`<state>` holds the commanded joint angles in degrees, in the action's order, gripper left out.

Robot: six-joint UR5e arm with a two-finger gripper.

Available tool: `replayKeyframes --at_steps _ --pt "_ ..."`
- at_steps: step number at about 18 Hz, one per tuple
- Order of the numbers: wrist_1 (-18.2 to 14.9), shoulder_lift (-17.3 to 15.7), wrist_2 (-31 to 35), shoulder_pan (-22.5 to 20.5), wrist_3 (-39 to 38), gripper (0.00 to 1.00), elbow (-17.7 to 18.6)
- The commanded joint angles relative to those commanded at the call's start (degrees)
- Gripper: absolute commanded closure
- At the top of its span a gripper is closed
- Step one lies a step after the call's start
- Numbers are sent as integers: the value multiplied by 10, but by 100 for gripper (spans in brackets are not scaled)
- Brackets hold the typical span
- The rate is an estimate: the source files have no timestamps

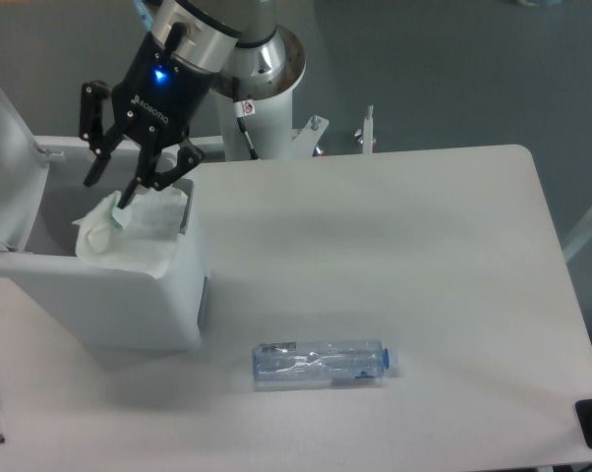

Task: Place the trash in the trash can
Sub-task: 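Open the gripper to drop the tissue into the bin, then move the open gripper over the clear plastic water bottle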

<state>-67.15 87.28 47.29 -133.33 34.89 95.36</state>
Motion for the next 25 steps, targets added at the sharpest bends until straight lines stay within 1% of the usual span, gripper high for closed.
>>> replayKeyframes --at_steps 7,9,10,13,14,16,18,19,20,21,23,25 --pt "1 1 0 0 1 0 -4" --pt "1 6 0 0 2 0 -11" --pt "9 11 1 -2 3 0 -20" --pt "48 42 4 -21 11 0 -50" --pt "60 57 4 -29 11 0 -61" --pt "79 90 7 -32 11 0 -90" --pt "80 128 28 -33 18 0 -129" --pt "78 146 58 -33 35 0 -153" --pt "72 157 86 -34 54 0 -171" --pt "72 169 94 -36 70 0 -185" --pt "74 189 93 -38 104 0 -205" --pt "75 200 93 -48 135 0 -210"
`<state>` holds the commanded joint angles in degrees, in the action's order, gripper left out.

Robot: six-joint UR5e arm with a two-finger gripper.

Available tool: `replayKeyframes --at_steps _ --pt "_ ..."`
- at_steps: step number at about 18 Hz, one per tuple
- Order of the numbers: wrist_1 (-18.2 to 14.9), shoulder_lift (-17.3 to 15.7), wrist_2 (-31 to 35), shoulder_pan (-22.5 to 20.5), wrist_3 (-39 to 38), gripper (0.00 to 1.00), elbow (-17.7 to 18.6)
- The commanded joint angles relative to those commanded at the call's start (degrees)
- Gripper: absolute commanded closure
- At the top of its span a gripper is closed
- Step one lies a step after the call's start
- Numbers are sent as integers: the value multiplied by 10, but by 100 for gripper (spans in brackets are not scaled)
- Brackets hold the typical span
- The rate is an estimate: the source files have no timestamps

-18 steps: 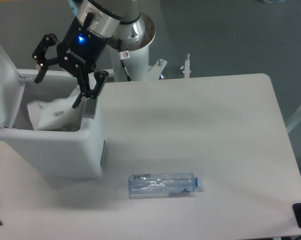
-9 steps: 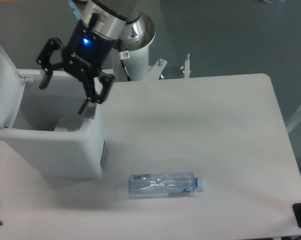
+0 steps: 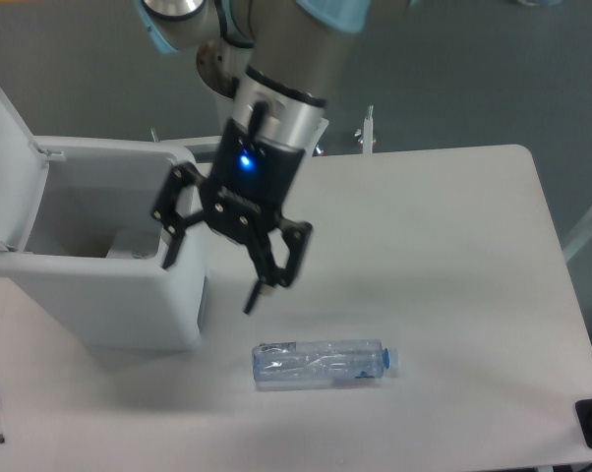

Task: Place the trash in the trash can
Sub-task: 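Move the open gripper over the clear plastic water bottle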

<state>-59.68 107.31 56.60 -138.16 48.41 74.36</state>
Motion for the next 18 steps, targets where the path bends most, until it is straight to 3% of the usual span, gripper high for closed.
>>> replayKeyframes --at_steps 6,9,14,18 --pt "-7 38 6 -55 83 0 20" --pt "-5 41 43 -56 101 0 40" --pt "-6 71 129 -38 127 0 43" --pt "-6 75 139 -28 153 0 54"
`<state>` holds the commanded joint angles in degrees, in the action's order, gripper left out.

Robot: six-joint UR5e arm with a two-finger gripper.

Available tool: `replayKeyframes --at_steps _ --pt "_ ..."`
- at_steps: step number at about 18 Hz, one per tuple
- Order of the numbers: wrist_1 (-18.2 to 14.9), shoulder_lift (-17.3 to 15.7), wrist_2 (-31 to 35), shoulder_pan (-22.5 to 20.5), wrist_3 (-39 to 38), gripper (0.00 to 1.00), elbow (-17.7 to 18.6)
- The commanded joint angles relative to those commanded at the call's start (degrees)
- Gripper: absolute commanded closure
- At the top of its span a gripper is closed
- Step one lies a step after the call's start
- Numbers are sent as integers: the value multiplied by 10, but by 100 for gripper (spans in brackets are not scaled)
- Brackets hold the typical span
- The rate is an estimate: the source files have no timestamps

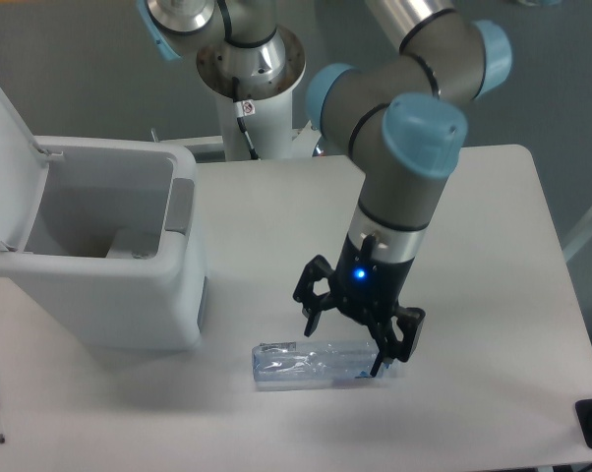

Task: Place the trash in the trash can
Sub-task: 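Move the open gripper over the clear plastic water bottle, then lower the gripper and close it around the bottle's middle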

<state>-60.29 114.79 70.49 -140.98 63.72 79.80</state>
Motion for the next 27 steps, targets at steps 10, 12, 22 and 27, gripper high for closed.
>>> replayKeyframes --at_steps 10,12,22,27 --pt "18 10 129 39 97 0 48" --pt "18 20 161 53 101 0 57" --pt "17 61 166 95 106 0 55" --pt "16 70 163 105 106 0 59"
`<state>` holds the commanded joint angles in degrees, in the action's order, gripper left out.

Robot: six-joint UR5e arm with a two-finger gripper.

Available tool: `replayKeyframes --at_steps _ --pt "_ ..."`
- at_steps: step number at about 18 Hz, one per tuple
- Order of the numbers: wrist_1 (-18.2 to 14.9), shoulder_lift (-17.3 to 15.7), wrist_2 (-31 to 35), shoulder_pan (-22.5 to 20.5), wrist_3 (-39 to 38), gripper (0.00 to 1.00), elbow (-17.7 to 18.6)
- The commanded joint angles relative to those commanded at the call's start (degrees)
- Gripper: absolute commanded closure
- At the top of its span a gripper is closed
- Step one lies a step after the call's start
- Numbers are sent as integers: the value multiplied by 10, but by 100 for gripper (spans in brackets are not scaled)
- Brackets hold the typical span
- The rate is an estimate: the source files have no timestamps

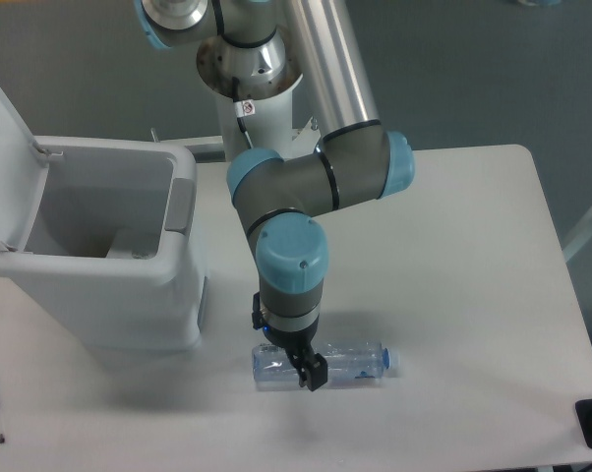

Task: Place the trash in the trash can
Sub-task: 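Lower the gripper and close it around the bottle's middle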

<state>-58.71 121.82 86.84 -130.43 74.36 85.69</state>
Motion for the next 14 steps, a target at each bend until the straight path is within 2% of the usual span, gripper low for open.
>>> replayKeyframes --at_steps 14 --pt "7 26 3 14 10 3 5"
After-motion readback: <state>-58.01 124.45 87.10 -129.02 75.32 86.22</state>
